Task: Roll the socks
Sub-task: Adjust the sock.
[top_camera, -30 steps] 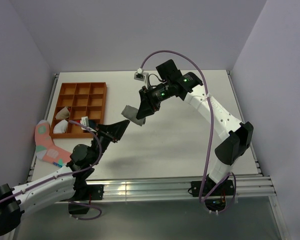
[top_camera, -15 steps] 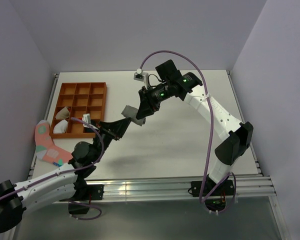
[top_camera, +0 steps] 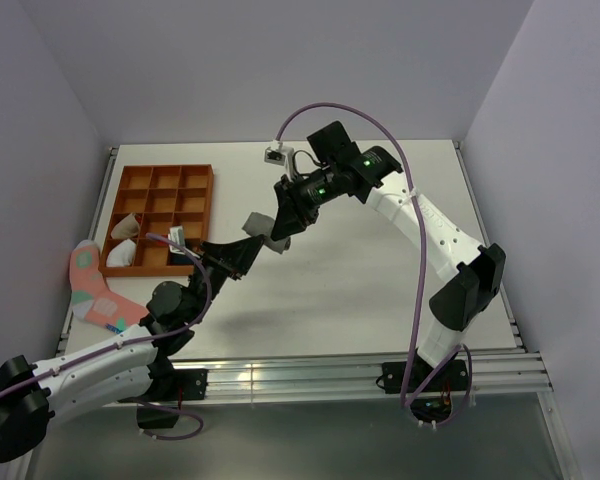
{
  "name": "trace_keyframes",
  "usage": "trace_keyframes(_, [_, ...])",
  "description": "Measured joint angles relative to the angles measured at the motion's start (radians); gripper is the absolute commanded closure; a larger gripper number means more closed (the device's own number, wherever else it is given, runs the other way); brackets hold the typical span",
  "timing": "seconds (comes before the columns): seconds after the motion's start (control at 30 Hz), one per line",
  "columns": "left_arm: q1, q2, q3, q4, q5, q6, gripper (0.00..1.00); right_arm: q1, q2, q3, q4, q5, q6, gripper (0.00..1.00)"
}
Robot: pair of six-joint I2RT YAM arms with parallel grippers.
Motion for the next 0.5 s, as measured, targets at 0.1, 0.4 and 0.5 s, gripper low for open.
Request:
trace_keyframes(0.1, [0.000, 0.001, 0.000, 0.000, 0.000, -0.001, 0.43, 0.004, 0.000, 0.000, 0.000, 0.006, 0.000, 1.00])
trace_keyframes(0.4, [0.000, 0.006, 0.000, 0.003, -0.001, -0.001, 0.44, 0.020, -0.003, 0.000, 0.005, 0.012, 0.000, 1.00])
trace_keyframes(0.5, [0.000, 0.016, 0.000, 0.009, 0.000, -0.002, 0.44, 0.025, -0.003, 0.000, 0.004, 0.018, -0.001, 1.00])
